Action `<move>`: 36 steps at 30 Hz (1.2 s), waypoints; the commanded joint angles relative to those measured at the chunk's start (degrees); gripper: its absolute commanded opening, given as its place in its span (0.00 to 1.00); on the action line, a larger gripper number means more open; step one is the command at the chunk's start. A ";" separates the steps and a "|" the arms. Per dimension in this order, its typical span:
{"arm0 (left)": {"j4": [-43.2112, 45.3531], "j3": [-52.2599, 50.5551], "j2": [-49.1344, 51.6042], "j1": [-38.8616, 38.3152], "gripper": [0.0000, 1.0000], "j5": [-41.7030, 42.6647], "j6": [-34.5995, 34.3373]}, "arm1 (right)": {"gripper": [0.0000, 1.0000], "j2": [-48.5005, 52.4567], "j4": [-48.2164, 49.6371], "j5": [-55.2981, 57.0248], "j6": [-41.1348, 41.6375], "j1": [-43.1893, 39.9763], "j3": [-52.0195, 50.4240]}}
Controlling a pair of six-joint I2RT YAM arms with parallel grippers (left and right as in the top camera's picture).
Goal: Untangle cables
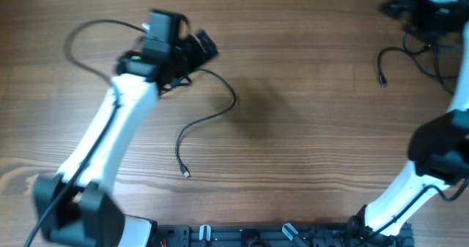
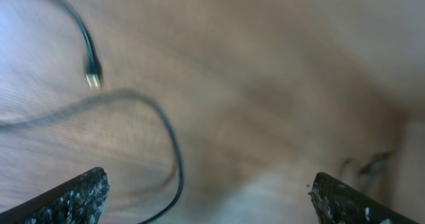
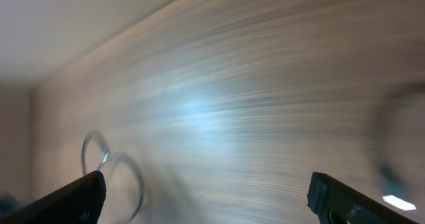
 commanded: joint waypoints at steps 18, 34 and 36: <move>-20.65 3.17 -10.36 30.88 1.00 2.38 -1.29 | 0.91 17.16 20.00 13.94 -37.11 53.57 0.26; -22.53 3.13 -10.36 30.84 1.00 6.27 -1.27 | 0.18 27.78 35.34 15.19 -34.14 53.83 0.26; -22.56 3.13 -10.36 30.84 1.00 6.27 -1.27 | 0.16 27.96 34.60 15.17 -33.44 53.83 0.26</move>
